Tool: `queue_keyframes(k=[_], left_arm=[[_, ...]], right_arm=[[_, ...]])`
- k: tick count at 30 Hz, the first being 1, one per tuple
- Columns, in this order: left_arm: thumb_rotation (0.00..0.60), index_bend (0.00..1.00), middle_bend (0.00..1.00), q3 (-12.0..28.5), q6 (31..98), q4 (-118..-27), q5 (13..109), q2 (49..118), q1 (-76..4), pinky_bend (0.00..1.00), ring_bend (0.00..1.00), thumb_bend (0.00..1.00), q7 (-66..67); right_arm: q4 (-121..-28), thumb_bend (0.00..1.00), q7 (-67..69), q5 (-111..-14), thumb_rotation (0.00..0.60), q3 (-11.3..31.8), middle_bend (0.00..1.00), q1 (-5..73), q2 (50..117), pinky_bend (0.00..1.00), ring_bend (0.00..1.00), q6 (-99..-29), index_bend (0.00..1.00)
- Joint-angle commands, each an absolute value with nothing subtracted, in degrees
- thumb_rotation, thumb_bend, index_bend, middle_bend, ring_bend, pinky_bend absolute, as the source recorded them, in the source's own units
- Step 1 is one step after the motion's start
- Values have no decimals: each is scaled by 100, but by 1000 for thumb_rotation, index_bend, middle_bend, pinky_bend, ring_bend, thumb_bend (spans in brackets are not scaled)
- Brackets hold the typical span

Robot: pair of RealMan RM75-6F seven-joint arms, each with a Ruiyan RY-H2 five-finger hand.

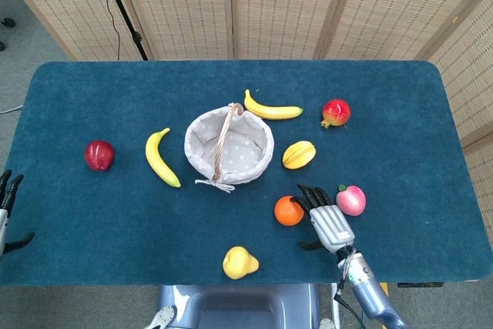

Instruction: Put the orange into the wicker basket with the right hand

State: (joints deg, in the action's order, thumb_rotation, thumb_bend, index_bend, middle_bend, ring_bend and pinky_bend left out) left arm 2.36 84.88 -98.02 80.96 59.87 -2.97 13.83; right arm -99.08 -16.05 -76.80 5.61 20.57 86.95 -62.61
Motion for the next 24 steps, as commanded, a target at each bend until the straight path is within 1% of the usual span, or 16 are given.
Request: queue_keyframes(k=[1, 7, 15, 20, 22, 24], left_arm=[[600, 0, 0, 233, 8484, -9801, 8098, 5981, -297, 0, 0, 0, 1371], [600, 0, 0, 237, 8474, -9805, 8082, 5961, -299, 0, 0, 0, 1330], [600, 0, 0, 238, 8469, -9802, 8081, 5948, -302, 0, 0, 0, 1292], [600, 0, 0, 238, 8462, -9797, 8081, 5942, -306, 0, 0, 0, 1267], [600, 0, 0, 239, 8463, -9798, 8082, 5937, -306, 0, 0, 0, 1254], [600, 0, 0, 243, 8466, -9799, 8079, 5930, -305, 0, 0, 0, 1230]], right_arm=[[-9893, 0, -1630, -7585, 600, 592, 10, 2079, 8785, 33, 45, -6290, 187], [-9713, 0, -1597, -7406, 600, 675, 42, 2107, 9063, 73, 75, -6386, 223], [-9412, 0, -1498, -7240, 600, 736, 49, 2119, 9452, 101, 89, -6511, 229], [-9235, 0, -1411, -7109, 600, 778, 73, 2127, 9683, 164, 130, -6545, 256], [-9155, 0, -1387, -7117, 600, 777, 101, 2122, 9750, 219, 170, -6585, 291], [-9059, 0, -1326, -7135, 600, 777, 149, 2102, 9829, 289, 226, -6654, 338]])
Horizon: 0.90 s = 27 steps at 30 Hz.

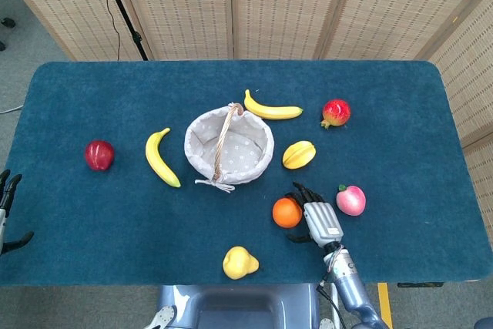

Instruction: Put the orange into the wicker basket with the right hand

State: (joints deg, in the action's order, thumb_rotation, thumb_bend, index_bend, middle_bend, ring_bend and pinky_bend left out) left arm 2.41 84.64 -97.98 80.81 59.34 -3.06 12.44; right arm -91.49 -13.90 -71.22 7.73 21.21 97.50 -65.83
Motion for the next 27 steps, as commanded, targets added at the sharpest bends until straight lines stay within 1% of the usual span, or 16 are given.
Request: queue_keyframes(k=[1, 3, 5, 8, 10, 15, 18, 21, 25, 27], left_arm=[[600, 0, 0, 243, 8466, -9798, 8079, 5927, -305, 0, 0, 0, 1224], [600, 0, 0, 242, 8462, -9799, 8081, 5923, -307, 0, 0, 0, 1215], [600, 0, 0, 241, 8461, -9804, 8084, 5923, -309, 0, 0, 0, 1214], [600, 0, 0, 241, 8456, -9798, 8077, 5928, -311, 0, 0, 0, 1218], [600, 0, 0, 240, 8448, -9796, 8072, 5931, -314, 0, 0, 0, 1221], [600, 0, 0, 236, 8415, -9784, 8055, 5940, -327, 0, 0, 0, 1224], [600, 0, 0, 237, 8393, -9772, 8032, 5944, -333, 0, 0, 0, 1213], [600, 0, 0, 237, 8374, -9751, 8014, 5954, -340, 0, 0, 0, 1226], [600, 0, 0, 228, 8327, -9737, 8004, 5975, -361, 0, 0, 0, 1247], [600, 0, 0, 229, 8324, -9734, 7995, 5983, -363, 0, 0, 0, 1253]], right_arm=[[-9022, 7, -1292, -7152, 600, 776, 196, 2094, 9859, 337, 272, -6682, 374], [-8893, 34, -1164, -7224, 600, 773, 287, 2067, 9955, 408, 348, -6783, 444], [-8767, 75, -1123, -7274, 600, 756, 387, 2043, 10031, 467, 434, -6866, 546], [-8710, 114, -1121, -7301, 600, 759, 483, 2026, 10077, 525, 521, -6945, 651], [-8708, 122, -1103, -7306, 600, 767, 512, 2016, 10084, 548, 549, -6977, 678], [-8821, 128, -1170, -7252, 600, 803, 523, 2028, 9977, 555, 564, -6956, 687], [-9055, 135, -1275, -7320, 600, 823, 523, 2004, 9783, 566, 571, -7069, 687], [-9408, 139, -1418, -7451, 600, 816, 523, 1973, 9471, 572, 577, -7195, 686], [-10009, 140, -1727, -7908, 600, 695, 523, 1890, 8851, 572, 577, -7485, 686], [-10190, 140, -1741, -8017, 600, 651, 523, 1855, 8649, 572, 577, -7538, 686]])
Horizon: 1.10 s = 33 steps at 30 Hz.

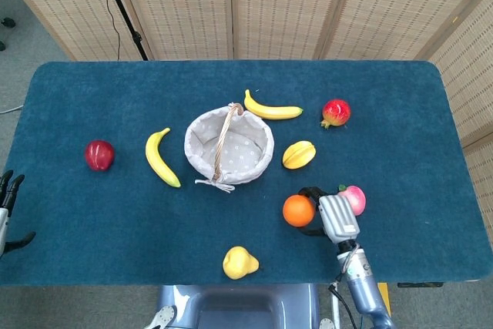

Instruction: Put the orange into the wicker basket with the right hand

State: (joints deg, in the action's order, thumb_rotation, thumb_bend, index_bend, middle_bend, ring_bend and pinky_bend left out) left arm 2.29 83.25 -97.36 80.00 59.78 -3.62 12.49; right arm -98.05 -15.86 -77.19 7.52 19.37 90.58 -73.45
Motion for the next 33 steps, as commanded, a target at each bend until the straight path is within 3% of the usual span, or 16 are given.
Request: queue_keyframes(k=[1, 6, 11, 33], left_arm=[[600, 0, 0, 230, 8317, -9729, 7985, 5987, -365, 0, 0, 0, 1260], [600, 0, 0, 231, 8279, -9719, 7950, 6017, -384, 0, 0, 0, 1309], [600, 0, 0, 222, 8237, -9711, 7930, 6042, -403, 0, 0, 0, 1344], [600, 0, 0, 245, 8186, -9657, 7834, 6009, -417, 0, 0, 0, 1221]], right_arm=[[-10309, 140, -1741, -8107, 600, 629, 523, 1824, 8502, 572, 577, -7600, 686], [-10850, 140, -1698, -8319, 600, 585, 523, 1724, 7930, 572, 577, -7744, 686], [-11165, 140, -1866, -8180, 600, 734, 523, 1838, 7848, 572, 577, -7632, 687], [-11180, 140, -2027, -6466, 600, 1763, 526, 2747, 8825, 572, 577, -7062, 690]])
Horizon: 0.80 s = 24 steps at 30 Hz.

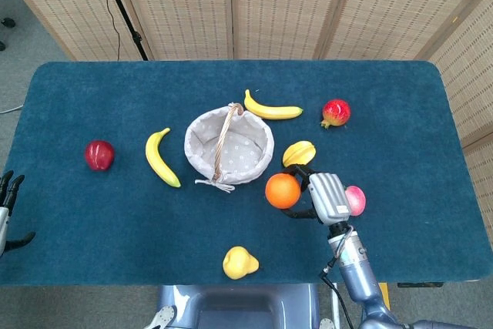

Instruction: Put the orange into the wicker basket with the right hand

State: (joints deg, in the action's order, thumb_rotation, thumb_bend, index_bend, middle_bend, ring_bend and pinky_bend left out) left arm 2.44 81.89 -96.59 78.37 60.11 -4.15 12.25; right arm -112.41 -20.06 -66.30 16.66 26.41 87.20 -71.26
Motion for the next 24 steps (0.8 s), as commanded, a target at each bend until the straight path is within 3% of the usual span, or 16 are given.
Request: queue_keyframes(k=[1, 14, 24], left_arm=[[600, 0, 0, 244, 8182, -9654, 7832, 6007, -418, 0, 0, 0, 1217], [600, 0, 0, 240, 8133, -9628, 7809, 5981, -431, 0, 0, 0, 1120], [600, 0, 0, 215, 8017, -9574, 7776, 6023, -474, 0, 0, 0, 1126]], right_arm=[[-11140, 140, -2022, -6345, 600, 1814, 526, 2810, 8882, 572, 577, -7011, 690], [-10254, 140, -2163, -4898, 600, 2675, 528, 3962, 9431, 572, 577, -6310, 692], [-9780, 140, -2130, -4447, 600, 2981, 534, 4596, 9645, 572, 577, -6191, 695]])
